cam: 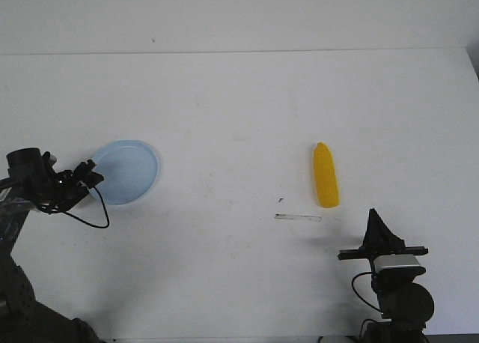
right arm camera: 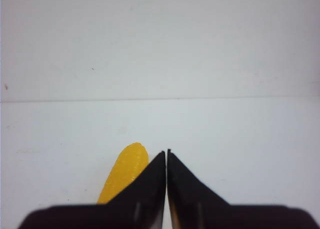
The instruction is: Place corn on plate with both arms
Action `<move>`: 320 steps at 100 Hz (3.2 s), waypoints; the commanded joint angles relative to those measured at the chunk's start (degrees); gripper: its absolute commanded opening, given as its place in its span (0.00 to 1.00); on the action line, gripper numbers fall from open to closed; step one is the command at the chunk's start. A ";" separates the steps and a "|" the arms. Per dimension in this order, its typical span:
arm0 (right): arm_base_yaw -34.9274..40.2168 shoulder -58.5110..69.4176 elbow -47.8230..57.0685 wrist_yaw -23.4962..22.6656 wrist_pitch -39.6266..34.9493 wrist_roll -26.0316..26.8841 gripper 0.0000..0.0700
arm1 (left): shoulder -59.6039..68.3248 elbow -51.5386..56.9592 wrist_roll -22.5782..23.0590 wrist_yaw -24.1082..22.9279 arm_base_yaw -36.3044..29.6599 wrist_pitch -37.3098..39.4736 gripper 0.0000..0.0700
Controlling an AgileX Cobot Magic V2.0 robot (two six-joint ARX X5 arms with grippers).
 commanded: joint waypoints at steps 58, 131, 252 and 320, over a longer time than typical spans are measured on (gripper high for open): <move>0.11 0.07 -0.07 0.07 0.66 -0.22 0.00 | 1.90 0.79 0.24 0.02 -1.49 -0.39 0.00; 0.11 0.07 -0.07 0.07 0.66 -0.22 0.00 | -4.68 0.79 -11.93 -5.90 -33.03 6.23 0.00; 0.11 0.07 -0.07 0.07 0.66 -0.22 0.00 | -8.63 0.79 -9.03 -12.68 -44.02 7.89 0.28; 0.11 0.07 -0.07 0.07 0.66 -0.22 0.00 | -41.33 -20.44 18.60 -25.86 -30.49 33.55 0.00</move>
